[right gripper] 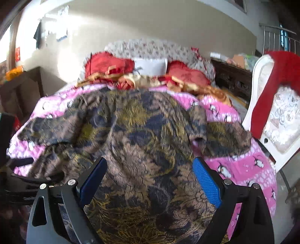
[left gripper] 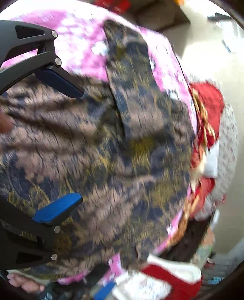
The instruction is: Fold small clothes
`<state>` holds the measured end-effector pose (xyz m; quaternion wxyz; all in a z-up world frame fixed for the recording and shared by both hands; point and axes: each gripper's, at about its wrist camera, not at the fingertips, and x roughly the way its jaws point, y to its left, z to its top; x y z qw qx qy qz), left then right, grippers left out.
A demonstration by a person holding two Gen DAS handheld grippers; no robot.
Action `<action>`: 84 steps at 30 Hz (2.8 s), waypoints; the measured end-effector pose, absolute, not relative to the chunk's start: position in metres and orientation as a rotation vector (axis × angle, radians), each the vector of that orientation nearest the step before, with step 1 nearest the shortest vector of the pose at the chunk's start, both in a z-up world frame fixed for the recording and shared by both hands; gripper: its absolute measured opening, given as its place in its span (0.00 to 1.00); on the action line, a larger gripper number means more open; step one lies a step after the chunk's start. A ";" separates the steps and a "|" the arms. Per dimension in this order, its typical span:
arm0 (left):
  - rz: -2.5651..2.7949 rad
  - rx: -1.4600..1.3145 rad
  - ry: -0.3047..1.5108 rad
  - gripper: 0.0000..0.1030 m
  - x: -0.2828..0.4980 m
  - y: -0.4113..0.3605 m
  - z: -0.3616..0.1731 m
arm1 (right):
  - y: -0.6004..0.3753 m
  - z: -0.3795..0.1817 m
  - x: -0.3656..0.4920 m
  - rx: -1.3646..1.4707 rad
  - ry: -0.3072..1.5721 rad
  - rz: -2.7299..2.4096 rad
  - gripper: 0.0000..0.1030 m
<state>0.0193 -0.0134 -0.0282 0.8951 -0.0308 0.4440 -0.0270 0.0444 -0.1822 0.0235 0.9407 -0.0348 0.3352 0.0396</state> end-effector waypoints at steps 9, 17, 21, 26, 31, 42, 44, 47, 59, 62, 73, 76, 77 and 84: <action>0.056 -0.020 1.038 1.00 0.013 -0.004 -0.067 | -0.173 0.000 0.038 -0.070 0.798 0.180 0.94; 0.047 -0.059 1.061 1.00 0.002 0.011 -0.078 | -0.176 -0.059 0.044 0.015 1.026 0.221 0.94; 0.047 -0.064 1.067 1.00 -0.001 0.014 -0.079 | -0.171 -0.066 0.039 -0.055 1.026 0.197 0.95; 0.051 -0.057 1.074 1.00 0.013 0.013 -0.077 | -0.160 -0.072 0.035 -0.148 1.053 0.198 1.00; 0.039 -0.055 1.089 1.00 0.027 0.007 -0.074 | -0.161 -0.073 0.035 -0.151 1.062 0.191 1.00; 0.064 -0.087 1.075 1.00 0.020 0.010 -0.043 | -0.166 -0.019 0.066 -0.083 0.933 0.155 0.92; 0.073 -0.087 1.059 1.00 0.017 0.013 -0.035 | -0.160 -0.004 0.069 -0.054 0.884 0.169 0.92; 0.084 -0.102 1.035 1.00 0.016 0.019 -0.024 | -0.160 0.011 0.069 -0.044 0.826 0.179 0.92; 0.127 -0.114 1.004 1.00 0.026 0.032 -0.005 | -0.155 -0.001 0.070 -0.045 0.832 0.191 0.92; 0.132 -0.109 1.003 1.00 0.028 0.032 -0.005 | -0.154 -0.003 0.070 -0.054 0.833 0.192 0.92; 0.112 -0.094 0.983 1.00 0.028 0.036 -0.006 | -0.153 -0.019 0.077 -0.105 0.792 0.196 0.92; 0.091 -0.106 0.962 1.00 0.025 0.040 -0.005 | -0.153 -0.022 0.078 -0.124 0.785 0.192 0.92; 0.088 -0.104 0.956 1.00 0.025 0.041 -0.005 | -0.154 -0.022 0.078 -0.118 0.779 0.195 0.92; 0.103 -0.098 0.943 1.00 0.026 0.073 -0.004 | -0.154 -0.040 0.088 -0.216 0.748 0.180 0.92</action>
